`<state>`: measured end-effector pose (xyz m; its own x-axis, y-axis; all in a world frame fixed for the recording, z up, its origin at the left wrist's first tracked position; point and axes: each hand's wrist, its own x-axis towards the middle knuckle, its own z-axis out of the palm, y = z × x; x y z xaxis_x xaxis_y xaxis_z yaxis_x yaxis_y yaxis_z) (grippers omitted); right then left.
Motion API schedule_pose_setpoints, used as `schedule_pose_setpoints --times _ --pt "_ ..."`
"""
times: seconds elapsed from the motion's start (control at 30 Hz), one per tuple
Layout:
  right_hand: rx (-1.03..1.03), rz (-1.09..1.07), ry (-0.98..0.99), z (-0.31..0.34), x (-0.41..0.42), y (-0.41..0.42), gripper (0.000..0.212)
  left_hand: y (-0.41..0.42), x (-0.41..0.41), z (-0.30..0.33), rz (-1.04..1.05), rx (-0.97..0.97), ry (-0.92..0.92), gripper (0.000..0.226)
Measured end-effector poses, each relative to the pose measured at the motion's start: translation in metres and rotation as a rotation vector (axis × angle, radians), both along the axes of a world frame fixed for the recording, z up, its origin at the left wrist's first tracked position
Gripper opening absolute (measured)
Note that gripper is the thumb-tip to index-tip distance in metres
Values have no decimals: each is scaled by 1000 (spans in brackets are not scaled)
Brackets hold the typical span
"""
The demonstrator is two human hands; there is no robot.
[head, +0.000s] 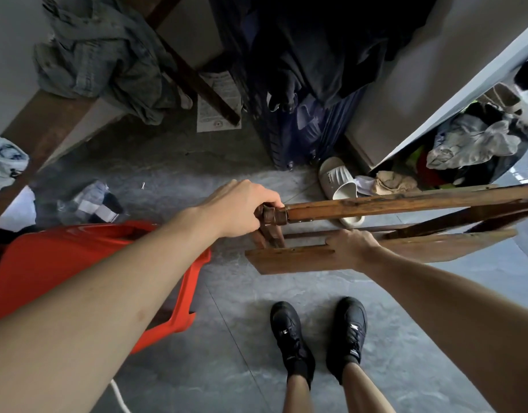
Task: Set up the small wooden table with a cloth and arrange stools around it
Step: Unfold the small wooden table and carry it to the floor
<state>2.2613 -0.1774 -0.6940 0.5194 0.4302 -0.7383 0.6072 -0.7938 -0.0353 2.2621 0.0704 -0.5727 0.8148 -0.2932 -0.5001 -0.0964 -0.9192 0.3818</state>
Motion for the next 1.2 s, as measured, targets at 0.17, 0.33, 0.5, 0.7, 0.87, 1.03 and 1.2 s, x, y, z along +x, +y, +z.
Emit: schedule_pose_setpoints --times 0.17,0.33,0.5,0.7,0.87,1.03,1.2 --pt "-11 32 73 21 -15 -7 27 0 6 3 29 -12 48 45" --pt "-31 95 243 47 -49 -21 27 -8 1 15 -74 5 33 35" --pt "-10 11 360 80 -78 -35 27 -13 -10 17 -112 25 47 42" --pt "22 -37 419 128 -92 -40 53 -13 -21 8 18 -48 85 49" --pt "35 -58 426 167 -84 -42 57 -13 -24 1 81 -102 62 55" --pt "19 -70 405 183 -75 -42 67 -9 -25 -6 119 -165 47 63" --pt "66 -37 312 190 -70 -47 72 -8 -27 -12 81 -164 50 59"
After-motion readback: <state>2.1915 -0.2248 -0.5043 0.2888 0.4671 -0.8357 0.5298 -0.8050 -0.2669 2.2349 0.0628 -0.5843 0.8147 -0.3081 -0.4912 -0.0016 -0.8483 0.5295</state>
